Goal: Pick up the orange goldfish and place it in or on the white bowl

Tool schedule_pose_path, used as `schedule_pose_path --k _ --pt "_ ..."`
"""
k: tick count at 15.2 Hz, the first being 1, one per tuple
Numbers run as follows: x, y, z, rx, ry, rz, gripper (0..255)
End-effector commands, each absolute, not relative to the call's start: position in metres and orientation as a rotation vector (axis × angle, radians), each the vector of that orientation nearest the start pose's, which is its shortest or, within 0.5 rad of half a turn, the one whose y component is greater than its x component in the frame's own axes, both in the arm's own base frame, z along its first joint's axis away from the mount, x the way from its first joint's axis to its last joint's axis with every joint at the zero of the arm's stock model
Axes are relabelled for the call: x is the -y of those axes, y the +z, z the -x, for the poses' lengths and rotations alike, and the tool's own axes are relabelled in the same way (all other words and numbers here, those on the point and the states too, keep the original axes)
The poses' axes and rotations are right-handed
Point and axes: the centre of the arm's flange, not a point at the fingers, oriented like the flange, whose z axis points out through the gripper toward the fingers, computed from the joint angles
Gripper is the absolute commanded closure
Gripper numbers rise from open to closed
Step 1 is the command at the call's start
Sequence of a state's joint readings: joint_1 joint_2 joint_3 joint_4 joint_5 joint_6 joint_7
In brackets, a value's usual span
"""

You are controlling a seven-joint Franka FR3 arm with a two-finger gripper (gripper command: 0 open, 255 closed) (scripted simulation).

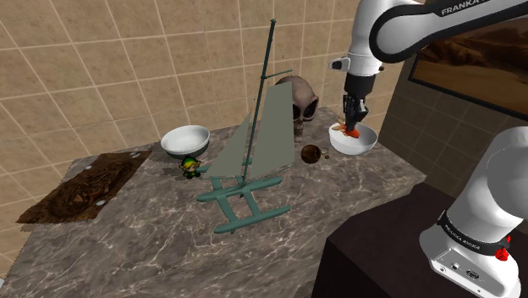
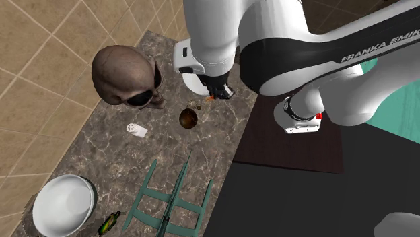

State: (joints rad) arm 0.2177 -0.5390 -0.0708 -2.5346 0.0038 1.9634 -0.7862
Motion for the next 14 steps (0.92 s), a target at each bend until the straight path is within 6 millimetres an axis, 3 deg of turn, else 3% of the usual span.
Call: schedule_pose_path --k 1,10,14 --pt "-0.03 0.454 -0.382 1.406 0.031 2.756 255" --pt "0.079 0.456 -0.42 1.406 0.031 2.756 255" --pt "0.079 0.435 -0.42 1.406 0.031 2.756 255"
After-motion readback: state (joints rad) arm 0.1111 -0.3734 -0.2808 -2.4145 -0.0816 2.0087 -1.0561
